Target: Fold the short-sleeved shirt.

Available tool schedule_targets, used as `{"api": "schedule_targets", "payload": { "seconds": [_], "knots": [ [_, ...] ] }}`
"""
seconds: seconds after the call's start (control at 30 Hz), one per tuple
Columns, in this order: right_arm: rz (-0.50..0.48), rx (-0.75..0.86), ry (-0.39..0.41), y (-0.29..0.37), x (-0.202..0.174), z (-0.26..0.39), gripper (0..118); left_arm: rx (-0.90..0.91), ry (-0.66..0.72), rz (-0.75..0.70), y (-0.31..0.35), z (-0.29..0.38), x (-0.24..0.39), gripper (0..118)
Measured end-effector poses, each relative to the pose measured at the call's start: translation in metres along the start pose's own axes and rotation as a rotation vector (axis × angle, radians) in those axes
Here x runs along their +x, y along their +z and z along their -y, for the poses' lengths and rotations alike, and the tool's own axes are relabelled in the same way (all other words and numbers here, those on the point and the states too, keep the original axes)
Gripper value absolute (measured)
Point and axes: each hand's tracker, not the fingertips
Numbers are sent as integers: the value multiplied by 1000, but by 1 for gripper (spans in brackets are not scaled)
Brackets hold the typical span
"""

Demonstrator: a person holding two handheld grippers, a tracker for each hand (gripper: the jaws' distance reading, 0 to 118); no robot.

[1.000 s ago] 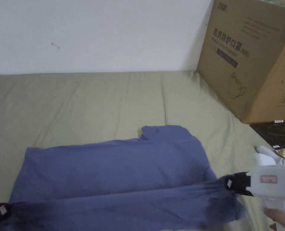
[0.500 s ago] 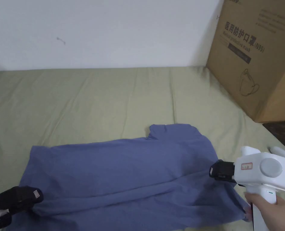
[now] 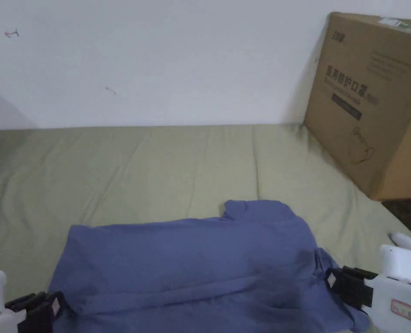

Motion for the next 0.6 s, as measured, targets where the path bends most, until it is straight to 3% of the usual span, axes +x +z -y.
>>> {"api": "schedule_targets", "payload": {
  "seconds": [0.07, 0.13, 0.23, 0.3, 0.4, 0.43, 0.47, 0.5, 0.53, 0.6],
  "knots": [
    [-82, 5, -39, 9, -3, 11, 7, 12, 4, -5, 9, 7, 2, 3],
    [-79, 1, -3, 13, -9, 14, 3, 7, -5, -18, 17, 4, 0, 2],
    [-23, -28, 156, 11, -20, 6, 3, -144, 32, -87, -1, -15, -22, 2],
    [-13, -7, 192, 12, -27, 1, 3, -373, 65, -126, -39, -19, -47, 3],
    [-46, -11, 163, 6, -31, -5, 3, -421, 1, -219, -84, -6, -73, 33],
    [-49, -15, 149, 4, -31, -6, 3, -412, -7, -258, -95, -3, -80, 33],
    [-51, -25, 130, 1, -31, -6, 4, -422, -3, -282, -109, 3, -86, 65],
    [-51, -38, 110, -2, -31, -5, 4, -441, 17, -299, -122, 7, -95, 105],
    [-47, -50, 91, -4, -29, -4, 4, -442, 27, -309, -131, 10, -101, 118],
    [-43, -70, 44, -6, -24, -2, 4, -404, 42, -293, -147, 13, -107, 116]
  ]
}}
